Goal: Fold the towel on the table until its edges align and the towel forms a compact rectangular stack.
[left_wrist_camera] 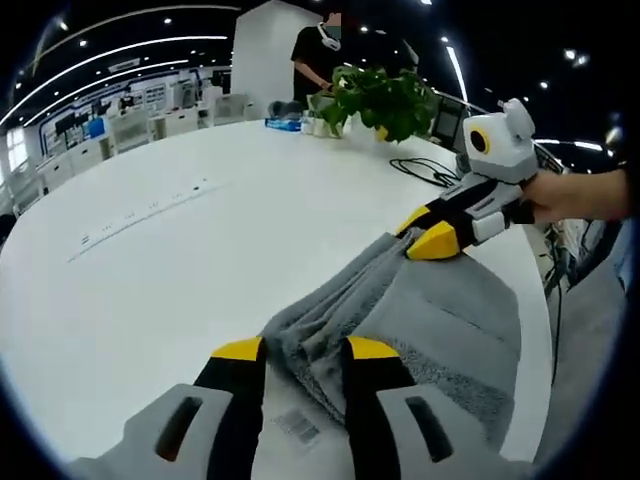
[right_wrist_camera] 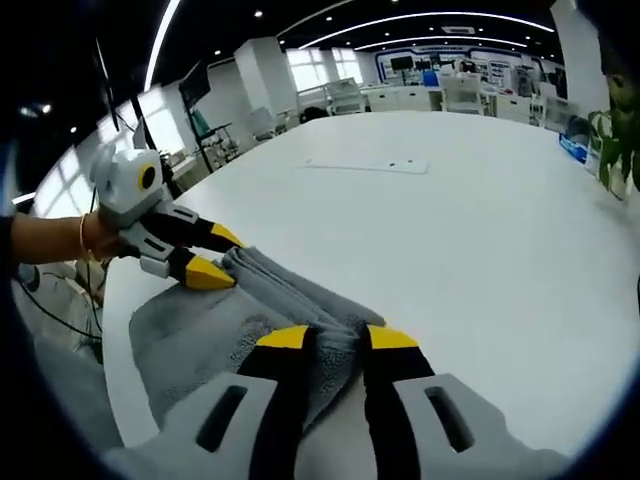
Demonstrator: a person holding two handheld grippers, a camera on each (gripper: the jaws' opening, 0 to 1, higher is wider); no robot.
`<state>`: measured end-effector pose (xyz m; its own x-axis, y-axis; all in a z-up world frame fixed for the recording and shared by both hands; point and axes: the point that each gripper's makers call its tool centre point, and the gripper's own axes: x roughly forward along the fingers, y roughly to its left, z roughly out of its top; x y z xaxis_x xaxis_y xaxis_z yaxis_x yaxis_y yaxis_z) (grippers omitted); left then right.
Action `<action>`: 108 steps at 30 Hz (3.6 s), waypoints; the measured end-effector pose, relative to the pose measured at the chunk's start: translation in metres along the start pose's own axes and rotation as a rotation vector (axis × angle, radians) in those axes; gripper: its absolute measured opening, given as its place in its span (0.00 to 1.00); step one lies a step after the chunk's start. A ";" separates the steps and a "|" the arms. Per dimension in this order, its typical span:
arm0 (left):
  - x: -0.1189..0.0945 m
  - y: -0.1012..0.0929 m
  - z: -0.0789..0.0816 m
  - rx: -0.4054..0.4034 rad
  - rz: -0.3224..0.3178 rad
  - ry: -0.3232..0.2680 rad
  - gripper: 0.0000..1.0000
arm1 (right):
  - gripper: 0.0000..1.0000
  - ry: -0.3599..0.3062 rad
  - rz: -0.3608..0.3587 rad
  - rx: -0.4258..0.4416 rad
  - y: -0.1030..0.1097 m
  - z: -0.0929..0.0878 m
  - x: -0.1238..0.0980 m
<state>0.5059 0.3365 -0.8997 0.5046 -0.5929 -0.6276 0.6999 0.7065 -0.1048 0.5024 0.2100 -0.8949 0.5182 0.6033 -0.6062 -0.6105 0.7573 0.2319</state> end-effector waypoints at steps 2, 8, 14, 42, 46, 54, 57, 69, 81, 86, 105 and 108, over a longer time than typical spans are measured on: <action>0.001 -0.002 0.001 0.003 -0.001 -0.022 0.21 | 0.15 0.004 0.004 0.016 -0.001 -0.005 0.005; 0.005 -0.003 0.002 0.032 0.000 -0.024 0.10 | 0.13 0.024 0.021 0.006 -0.002 -0.002 0.012; 0.010 0.012 0.007 0.016 0.011 -0.049 0.10 | 0.12 0.017 0.004 -0.018 -0.008 0.009 0.024; 0.025 0.051 0.030 -0.014 0.096 -0.080 0.10 | 0.13 -0.045 -0.161 -0.048 -0.030 0.050 0.056; 0.018 0.055 0.036 -0.064 0.116 -0.125 0.18 | 0.16 -0.080 -0.182 0.052 -0.034 0.058 0.049; -0.003 0.055 0.045 -0.068 0.136 -0.147 0.49 | 0.33 -0.144 -0.148 0.029 -0.024 0.075 0.026; -0.014 0.053 0.046 -0.105 0.136 -0.154 0.60 | 0.38 -0.164 -0.136 0.017 -0.022 0.080 0.017; -0.064 0.022 0.068 -0.068 0.123 -0.241 0.71 | 0.55 -0.200 -0.101 0.012 -0.003 0.076 -0.029; -0.105 -0.025 0.039 -0.022 0.110 -0.241 0.77 | 0.62 -0.230 -0.093 -0.021 0.021 0.060 -0.073; -0.117 -0.038 0.027 -0.013 0.117 -0.235 0.78 | 0.64 -0.243 -0.091 -0.031 0.036 0.049 -0.087; -0.168 -0.081 -0.025 -0.027 0.172 -0.252 0.79 | 0.66 -0.229 -0.077 -0.074 0.082 -0.017 -0.130; -0.170 -0.086 -0.035 -0.040 0.170 -0.248 0.79 | 0.66 -0.229 -0.084 -0.070 0.085 -0.027 -0.138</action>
<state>0.3418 0.3902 -0.8107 0.7243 -0.5373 -0.4320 0.5768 0.8155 -0.0473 0.3628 0.1844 -0.8118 0.6863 0.5858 -0.4312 -0.5951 0.7930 0.1301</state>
